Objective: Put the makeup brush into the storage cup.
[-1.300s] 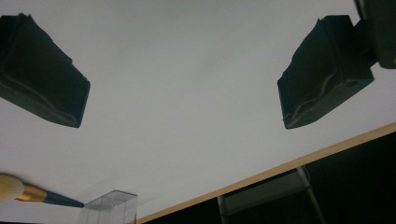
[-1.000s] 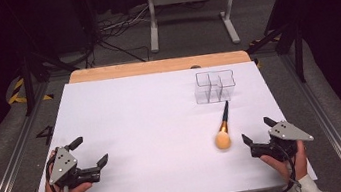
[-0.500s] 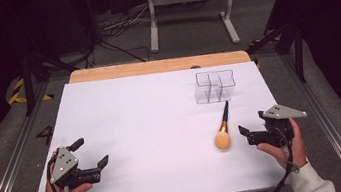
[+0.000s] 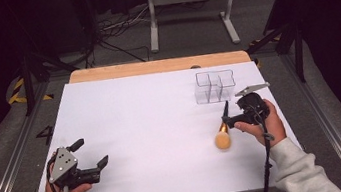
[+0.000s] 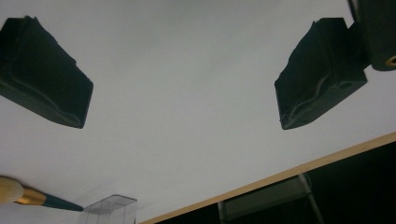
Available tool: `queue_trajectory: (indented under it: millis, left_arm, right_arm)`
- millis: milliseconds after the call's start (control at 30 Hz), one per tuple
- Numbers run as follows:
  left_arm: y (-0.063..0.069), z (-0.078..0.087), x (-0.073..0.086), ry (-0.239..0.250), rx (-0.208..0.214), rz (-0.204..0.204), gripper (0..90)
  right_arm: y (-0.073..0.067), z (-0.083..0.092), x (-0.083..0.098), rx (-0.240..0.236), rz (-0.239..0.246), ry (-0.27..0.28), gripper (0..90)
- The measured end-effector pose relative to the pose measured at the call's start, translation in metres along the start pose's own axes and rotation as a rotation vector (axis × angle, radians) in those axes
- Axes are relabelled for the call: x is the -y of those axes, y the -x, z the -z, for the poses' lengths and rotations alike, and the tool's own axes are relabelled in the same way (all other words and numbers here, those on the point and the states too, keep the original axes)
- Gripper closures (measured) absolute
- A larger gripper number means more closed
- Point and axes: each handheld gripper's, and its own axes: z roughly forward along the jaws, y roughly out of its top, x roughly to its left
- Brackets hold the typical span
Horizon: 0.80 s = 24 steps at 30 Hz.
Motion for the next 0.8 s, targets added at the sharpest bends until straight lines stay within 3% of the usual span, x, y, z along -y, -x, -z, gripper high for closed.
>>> queue_trajectory:
  millis: [267,467,533,567,733,800]
  left_arm:
    - [0.001,-0.003,0.0,-0.018,0.02,0.002,4.7]
    - [0.001,-0.004,0.0,-0.024,0.025,0.004,4.8]
    - [0.0,-0.004,0.0,-0.028,0.025,0.004,4.9]
    - [0.001,-0.004,0.0,-0.027,0.027,0.003,4.9]
    - [0.001,-0.004,0.0,-0.026,0.03,0.009,4.9]
    - [0.002,-0.004,0.0,-0.024,0.032,0.007,5.0]
  right_arm:
    - [0.0,-0.02,-0.012,0.021,0.011,-0.087,12.6]
    - [0.001,-0.04,-0.016,0.025,-0.027,-0.171,13.8]
    - [0.002,-0.047,-0.017,0.031,-0.032,-0.196,15.8]
    - [0.002,-0.053,-0.016,0.021,-0.045,-0.234,19.1]
    - [0.0,-0.065,-0.014,0.024,-0.053,-0.294,23.2]
    - [0.001,-0.071,-0.011,0.01,-0.082,-0.32,28.9]
